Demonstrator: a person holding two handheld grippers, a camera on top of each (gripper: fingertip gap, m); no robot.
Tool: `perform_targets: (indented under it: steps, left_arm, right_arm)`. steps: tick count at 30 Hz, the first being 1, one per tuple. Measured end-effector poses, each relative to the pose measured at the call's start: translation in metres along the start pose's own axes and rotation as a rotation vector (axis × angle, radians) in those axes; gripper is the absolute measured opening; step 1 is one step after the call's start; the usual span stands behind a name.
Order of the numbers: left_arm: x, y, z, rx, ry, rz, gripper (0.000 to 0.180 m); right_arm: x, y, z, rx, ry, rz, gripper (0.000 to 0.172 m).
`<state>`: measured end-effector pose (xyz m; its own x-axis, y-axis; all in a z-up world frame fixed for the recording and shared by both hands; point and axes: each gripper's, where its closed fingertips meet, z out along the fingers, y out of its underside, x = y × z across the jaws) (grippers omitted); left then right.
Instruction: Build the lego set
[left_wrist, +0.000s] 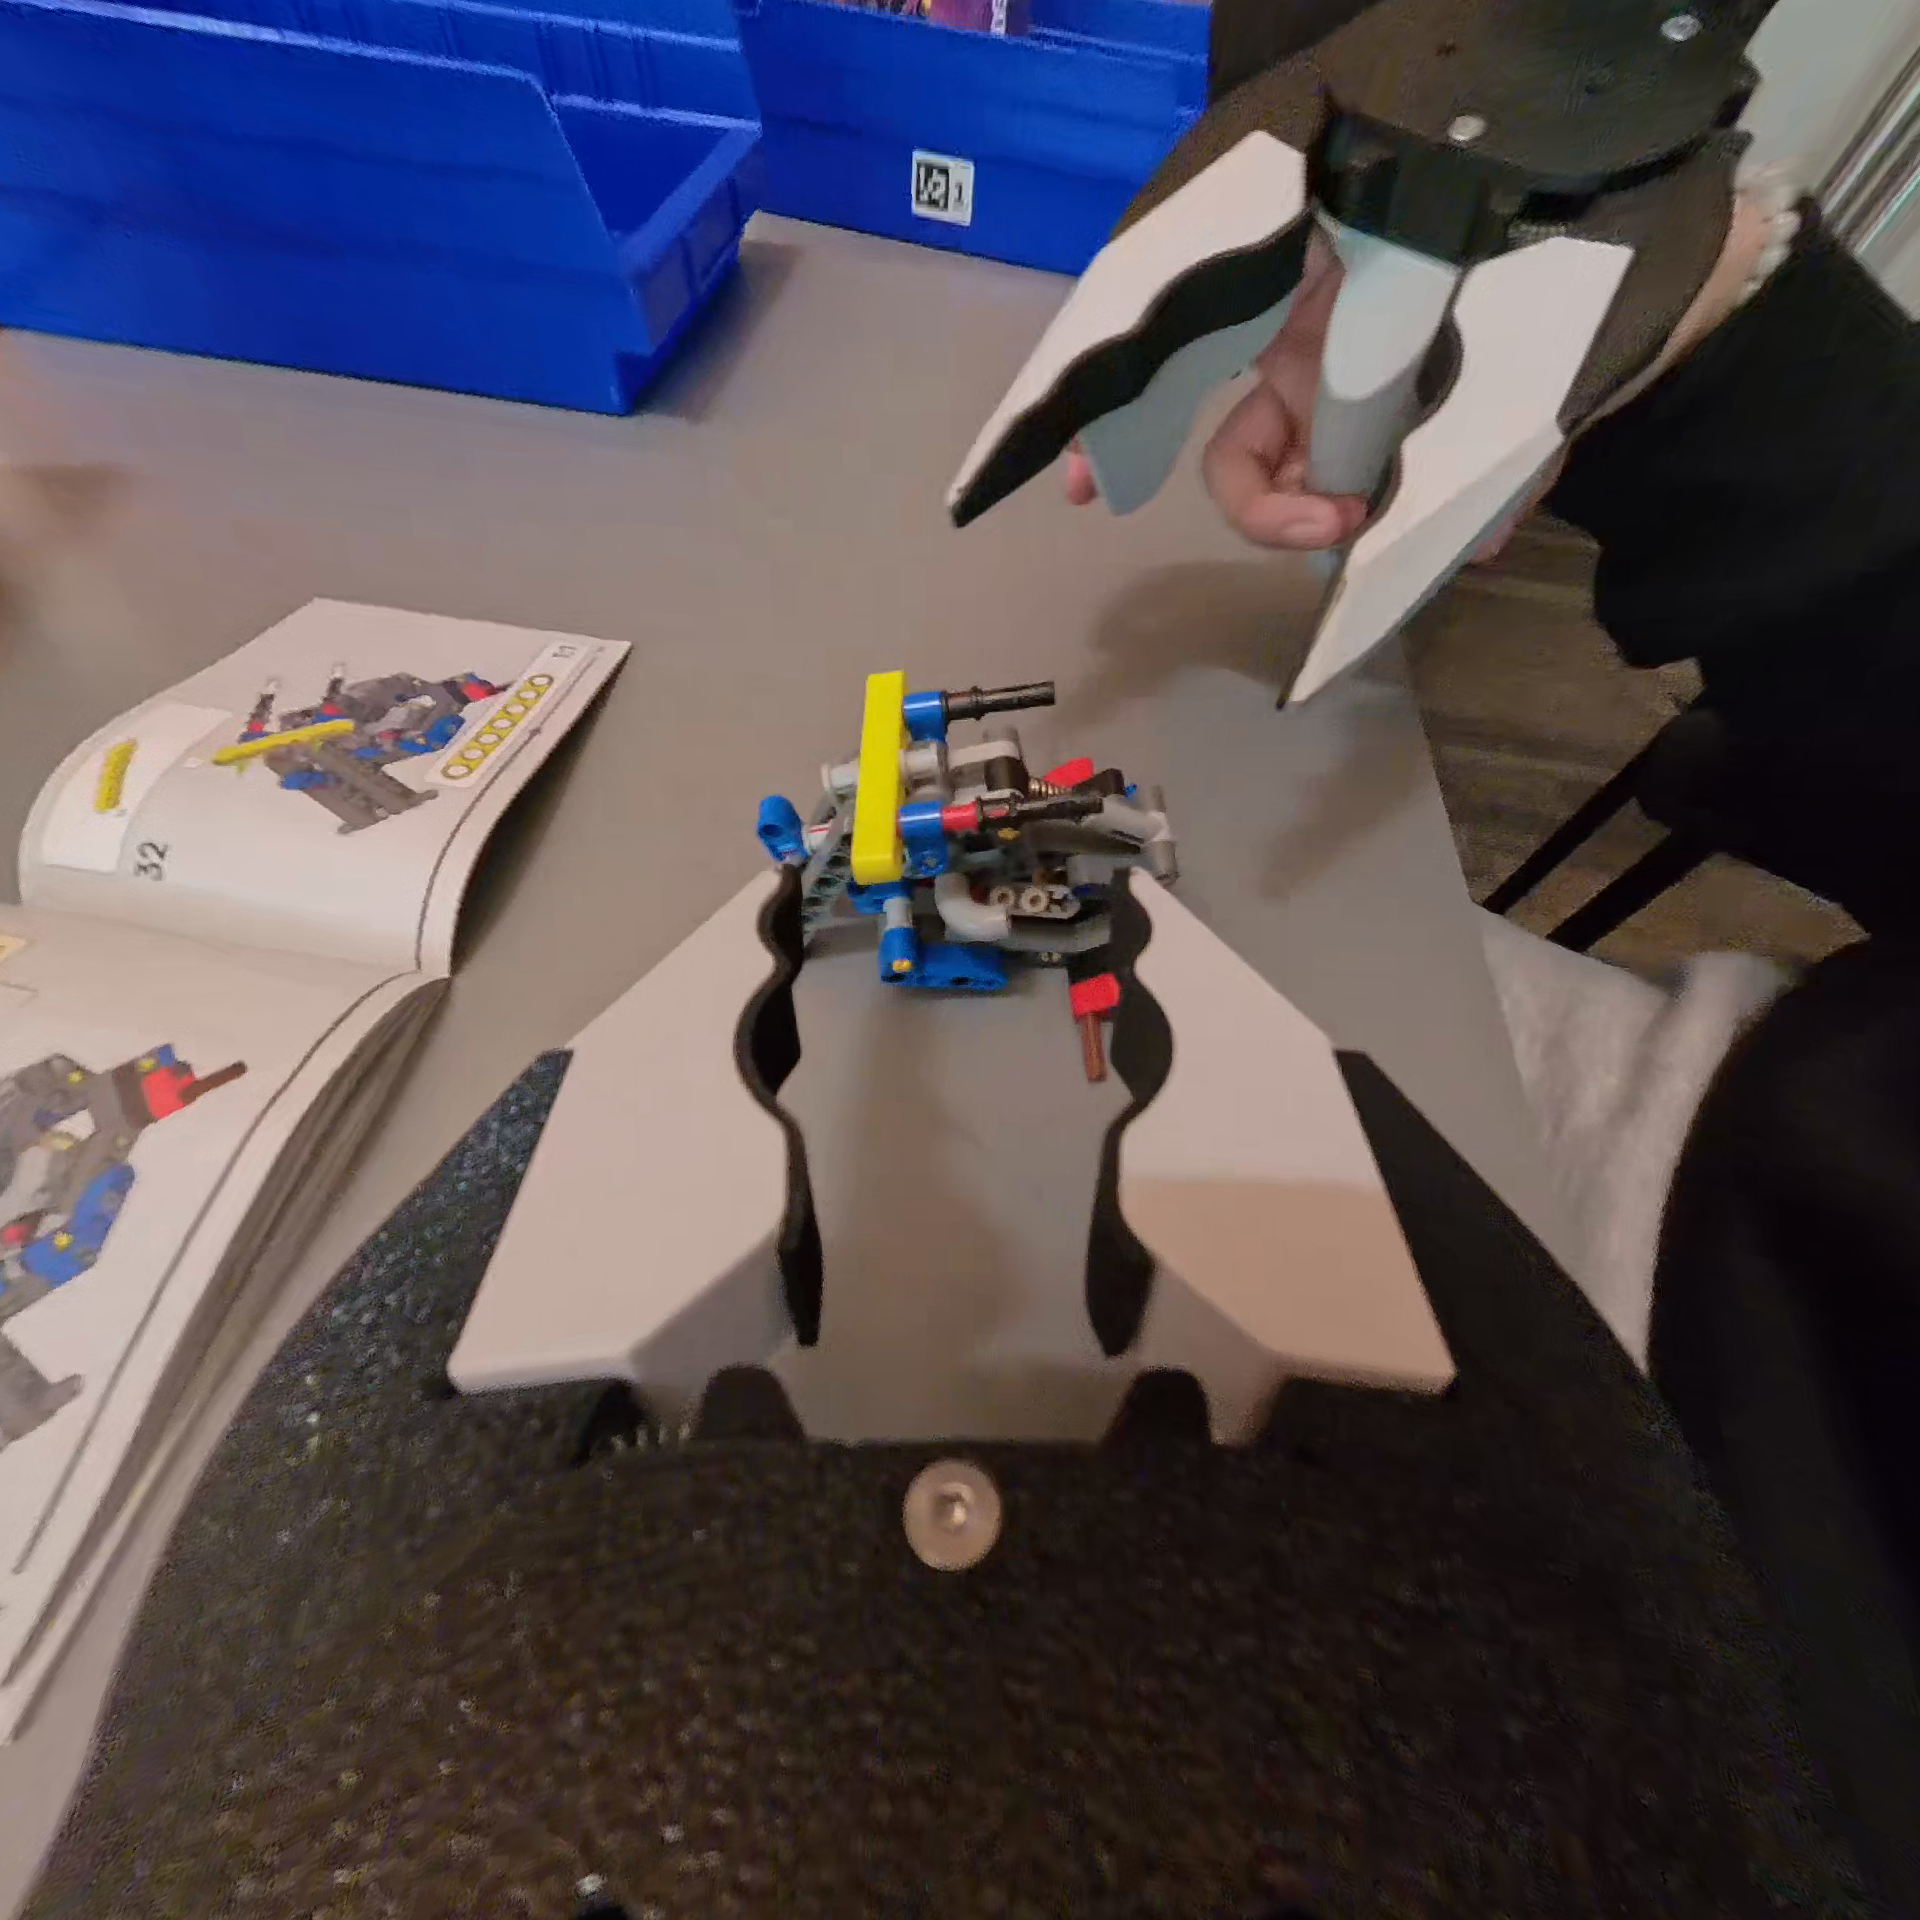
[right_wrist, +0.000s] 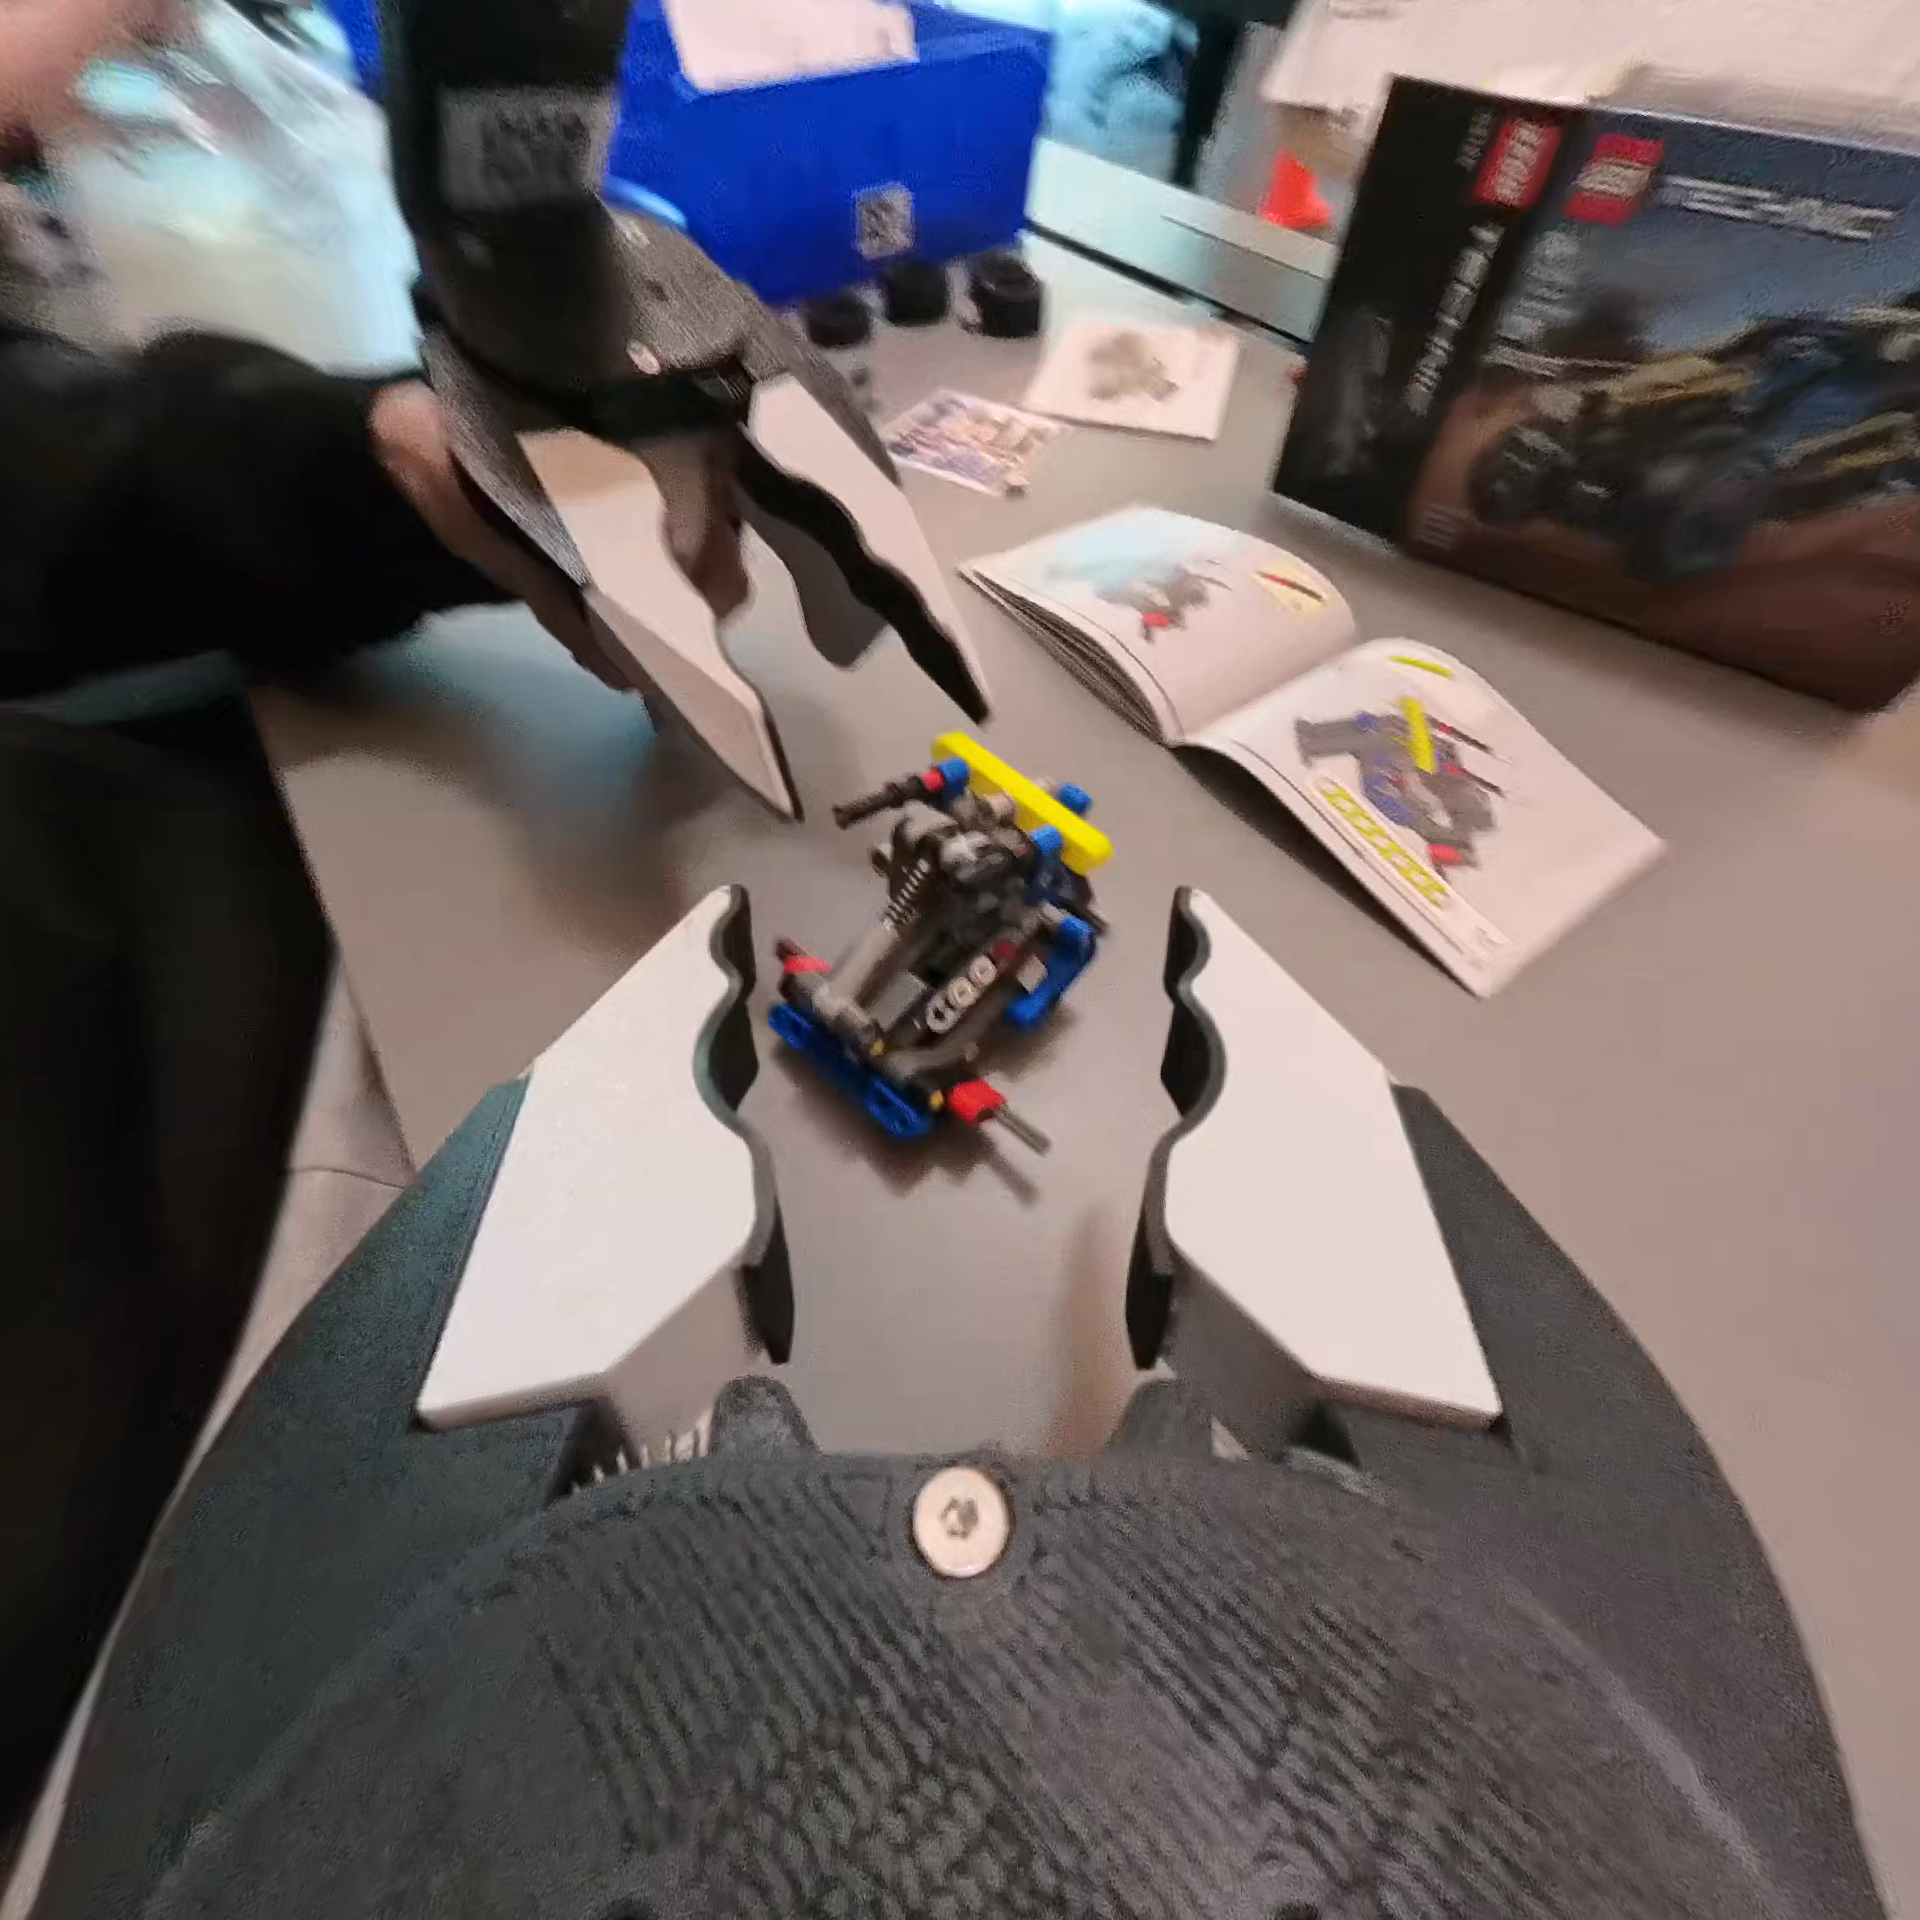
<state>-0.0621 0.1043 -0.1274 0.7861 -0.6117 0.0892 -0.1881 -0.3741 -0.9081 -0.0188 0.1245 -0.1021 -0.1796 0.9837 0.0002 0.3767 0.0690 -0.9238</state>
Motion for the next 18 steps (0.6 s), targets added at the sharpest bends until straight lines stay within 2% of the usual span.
perform_targets:
  steps: [3, 5, 7, 10, 12, 14, 18]
  left_arm:
    - [0.001, 0.006, 0.009, -0.058, -0.019, -0.081, 0.062]
    - [0.004, 0.007, 0.011, -0.079, -0.026, -0.106, 0.065]
    - [0.006, 0.004, 0.012, -0.072, -0.026, -0.1, 0.06]
    - [0.007, -0.001, 0.013, -0.057, -0.023, -0.125, 0.052]
    - [0.003, -0.003, 0.012, -0.051, -0.032, -0.136, 0.05]
    - [0.003, -0.005, 0.013, -0.034, -0.027, -0.134, 0.049]
    - [0.004, -0.007, 0.014, -0.012, -0.005, -0.123, 0.051]
  right_arm:
    - [0.003, 0.003, 0.021, -0.004, -0.112, -0.008, 0.091]
    - [0.004, 0.012, 0.034, -0.079, -0.173, -0.019, 0.091]
    - [0.005, 0.016, 0.043, -0.136, -0.221, -0.028, 0.093]
    - [-0.003, 0.006, 0.046, -0.103, -0.335, -0.014, 0.082]
    - [-0.003, 0.004, 0.046, -0.089, -0.352, -0.016, 0.076]
    - [-0.008, 0.001, 0.044, -0.07, -0.398, -0.004, 0.061]
    - [-0.006, 0.002, 0.042, -0.044, -0.377, 0.0, 0.064]
